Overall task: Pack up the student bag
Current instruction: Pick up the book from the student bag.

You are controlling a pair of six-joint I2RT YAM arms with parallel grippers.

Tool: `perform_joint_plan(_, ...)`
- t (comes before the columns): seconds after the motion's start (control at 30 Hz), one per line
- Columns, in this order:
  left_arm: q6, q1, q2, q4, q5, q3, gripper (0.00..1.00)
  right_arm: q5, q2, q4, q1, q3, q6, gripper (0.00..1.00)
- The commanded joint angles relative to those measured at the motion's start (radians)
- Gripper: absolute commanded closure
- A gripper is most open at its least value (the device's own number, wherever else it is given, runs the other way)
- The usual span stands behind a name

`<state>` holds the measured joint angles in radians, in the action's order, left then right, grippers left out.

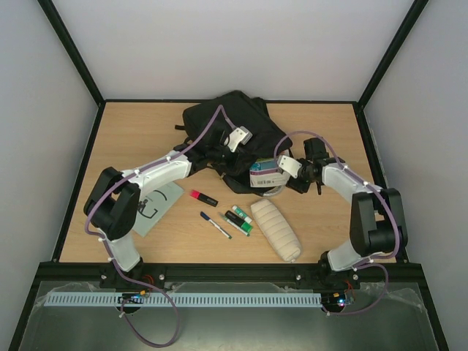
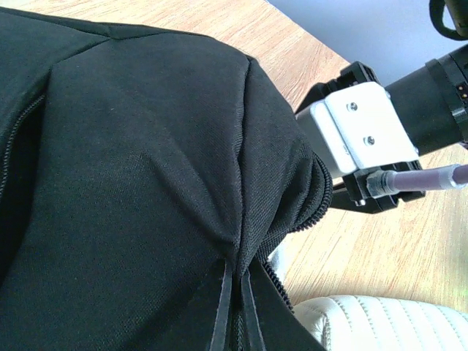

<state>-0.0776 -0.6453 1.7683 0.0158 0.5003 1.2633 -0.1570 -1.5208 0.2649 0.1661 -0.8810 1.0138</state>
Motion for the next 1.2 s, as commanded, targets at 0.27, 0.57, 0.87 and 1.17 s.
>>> perform_joint_plan(0.27, 0.021, -0.004, 0.008, -0.037, 0.049, 0.046, 0.98, -0.209, 0.029, -0.088, 0.06, 0.081, 0.007, 0.42)
perform_joint_plan(0.57, 0.053, 0.02, -0.001, -0.034, 0.009, 0.02, 0.98, -0.226, 0.117, 0.067, -0.032, 0.058, -0.026, 0.31)
perform_joint_plan(0.87, 0.098, 0.035, -0.008, -0.019, 0.053, 0.012, 0.98, -0.306, 0.153, 0.103, -0.178, -0.12, -0.088, 0.31)
perform_joint_plan(1.17, 0.13, 0.034, -0.014, 0.001, 0.087, 0.013, 0.97, -0.359, -0.034, 0.129, -0.096, -0.349, -0.064, 0.3)
